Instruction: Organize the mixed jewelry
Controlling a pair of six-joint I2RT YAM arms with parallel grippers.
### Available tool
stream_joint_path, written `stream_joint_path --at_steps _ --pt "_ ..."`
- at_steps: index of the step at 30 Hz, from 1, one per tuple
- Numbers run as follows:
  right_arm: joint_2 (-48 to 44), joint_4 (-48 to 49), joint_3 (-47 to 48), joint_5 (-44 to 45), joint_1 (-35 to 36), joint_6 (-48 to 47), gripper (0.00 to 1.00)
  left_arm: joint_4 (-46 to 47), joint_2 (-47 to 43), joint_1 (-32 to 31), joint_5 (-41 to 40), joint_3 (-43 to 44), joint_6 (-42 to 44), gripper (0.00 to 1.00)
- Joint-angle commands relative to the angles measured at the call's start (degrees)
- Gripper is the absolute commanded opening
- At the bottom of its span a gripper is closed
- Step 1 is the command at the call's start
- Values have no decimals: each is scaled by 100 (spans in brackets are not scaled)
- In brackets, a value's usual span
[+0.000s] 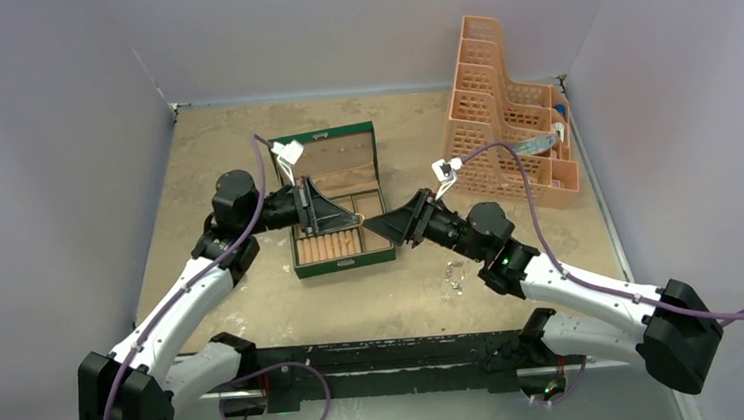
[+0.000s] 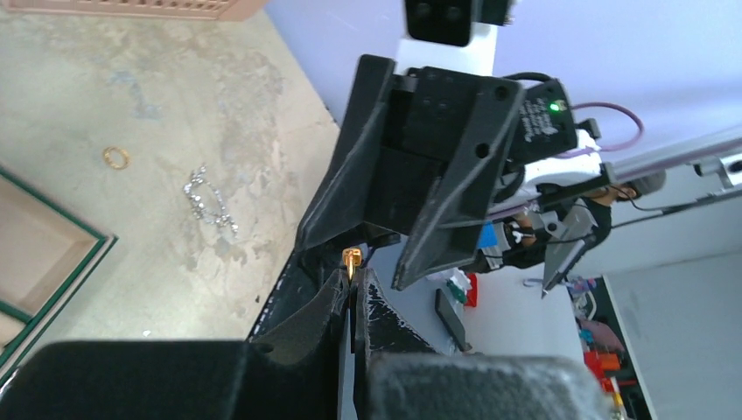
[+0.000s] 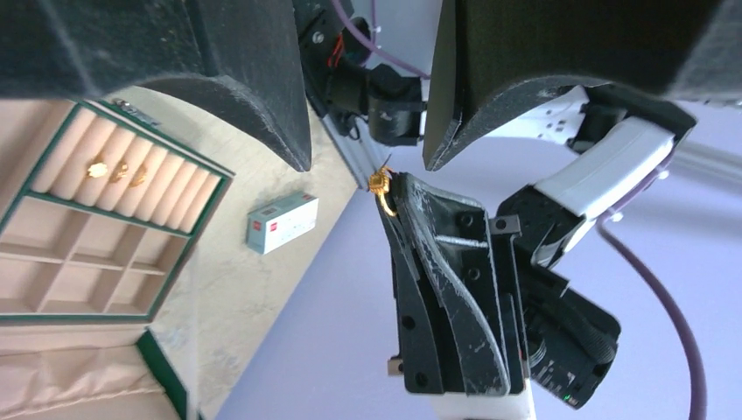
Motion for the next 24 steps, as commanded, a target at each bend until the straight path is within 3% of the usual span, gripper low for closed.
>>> stream_joint_path --at_steps 1,11,24 --pt "-85 1018 -110 -526 -37 287 50 984 -187 55 491 -4 -307 0" --pt "-31 1261 -77 -637 -42 416 37 1240 -242 50 576 -166 -461 0" --pt "171 1408 44 -612 -66 600 29 1487 -208 51 615 -339 -571 0"
